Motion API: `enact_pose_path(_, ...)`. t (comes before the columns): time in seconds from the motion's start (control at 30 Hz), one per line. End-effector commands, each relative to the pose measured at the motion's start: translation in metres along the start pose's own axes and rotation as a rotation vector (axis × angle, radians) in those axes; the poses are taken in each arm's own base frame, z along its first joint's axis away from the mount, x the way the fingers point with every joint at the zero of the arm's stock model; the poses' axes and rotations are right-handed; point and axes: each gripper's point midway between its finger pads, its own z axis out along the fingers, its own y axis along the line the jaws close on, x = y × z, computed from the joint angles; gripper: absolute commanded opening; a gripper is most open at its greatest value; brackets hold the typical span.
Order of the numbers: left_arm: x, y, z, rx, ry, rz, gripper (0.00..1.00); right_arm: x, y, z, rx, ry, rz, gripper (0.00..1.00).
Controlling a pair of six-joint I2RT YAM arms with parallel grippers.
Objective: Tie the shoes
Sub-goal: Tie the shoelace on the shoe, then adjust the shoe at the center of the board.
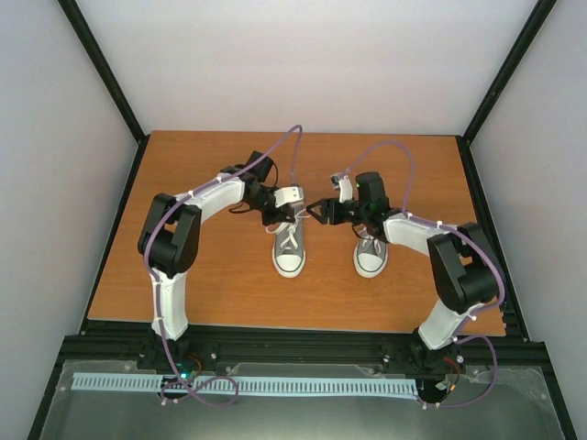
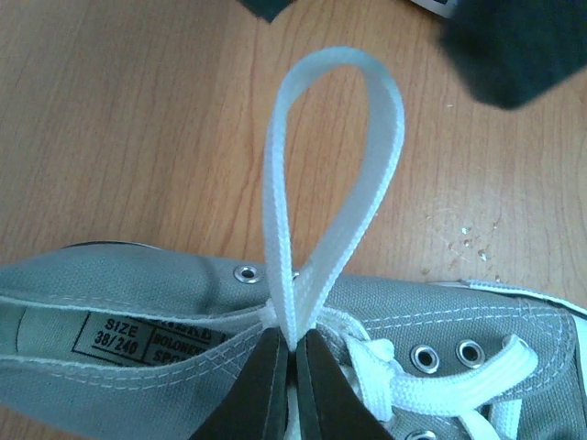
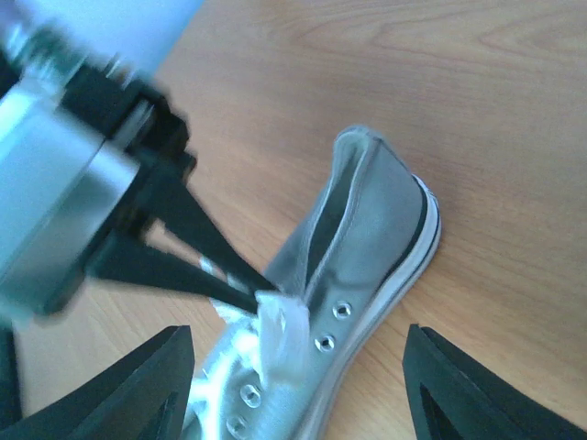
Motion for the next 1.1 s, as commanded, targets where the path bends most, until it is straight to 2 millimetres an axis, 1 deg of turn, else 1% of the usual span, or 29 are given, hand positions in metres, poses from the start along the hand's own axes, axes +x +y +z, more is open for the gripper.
enact_pose_path(0.0,0.002,-0.015,0.001,0.086,0.018,0.047,0.01,-0.019,0.032,-0.024,-0.030,-0.102,-0.507,0.65)
enact_pose_path(0.03,0.004,-0.016,0.001,0.097,0.027,0.075,0.01,-0.014,0.029,-0.028,0.015,-0.070,-0.715,0.66)
enact_pose_path(0.07,0.005,-0.017,0.001,0.108,0.034,0.091,0.01,-0.011,0.028,-0.031,0.045,-0.051,-0.861,0.66)
enact_pose_path(0.13,0.004,-0.017,0.000,0.119,0.043,0.109,0.01,0.002,0.024,-0.033,0.054,-0.002,-1.096,0.67)
enact_pose_path(0.2,0.004,-0.016,0.001,0.126,0.048,0.113,0.01,0.011,0.022,-0.027,0.046,0.047,-1.227,0.68)
enact_pose_path(0.3,0.004,-0.016,0.001,0.132,0.048,0.124,0.01,0.020,0.011,-0.012,0.072,0.128,-1.339,0.68)
enact_pose_path(0.4,0.004,-0.018,0.000,0.139,0.050,0.130,0.01,0.027,0.001,0.003,0.073,0.174,-1.384,0.68)
enact_pose_path(0.47,0.005,-0.019,0.000,0.142,0.052,0.133,0.01,0.024,0.002,0.010,0.078,0.165,-1.401,0.68)
enact_pose_path(0.57,0.004,-0.019,-0.001,0.145,0.050,0.137,0.01,0.021,0.008,0.016,0.075,0.138,-1.427,0.66)
enact_pose_path(0.67,0.004,-0.019,0.000,0.148,0.050,0.133,0.01,0.028,0.012,0.020,0.049,0.156,-1.429,0.63)
enact_pose_path(0.7,0.003,-0.018,0.000,0.147,0.048,0.134,0.03,0.030,0.012,0.021,0.044,0.166,-1.428,0.62)
enact_pose_path(0.73,0.004,-0.018,0.000,0.146,0.052,0.133,0.07,0.032,0.011,0.022,0.045,0.172,-1.423,0.62)
enact_pose_path(0.77,0.002,-0.017,-0.001,0.142,0.051,0.137,0.15,0.033,0.009,0.022,0.052,0.178,-1.417,0.62)
enact_pose_path(0.8,-0.001,-0.016,-0.004,0.136,0.048,0.142,0.30,0.032,0.008,0.021,0.063,0.177,-1.409,0.62)
enact_pose_path(0.83,-0.004,-0.015,-0.007,0.129,0.046,0.149,0.36,0.032,0.007,0.021,0.072,0.177,-1.401,0.62)
enact_pose_path(0.93,-0.015,-0.009,-0.023,0.098,0.032,0.175,0.42,0.028,0.012,0.016,0.082,0.157,-1.370,0.63)
enact_pose_path(1.0,-0.026,-0.003,-0.041,0.068,0.009,0.185,0.44,0.024,0.015,0.013,0.088,0.144,-1.351,0.63)
enact_pose_path(1.07,-0.030,0.001,-0.060,0.045,-0.008,0.183,0.46,0.022,0.017,0.008,0.100,0.137,-1.336,0.64)
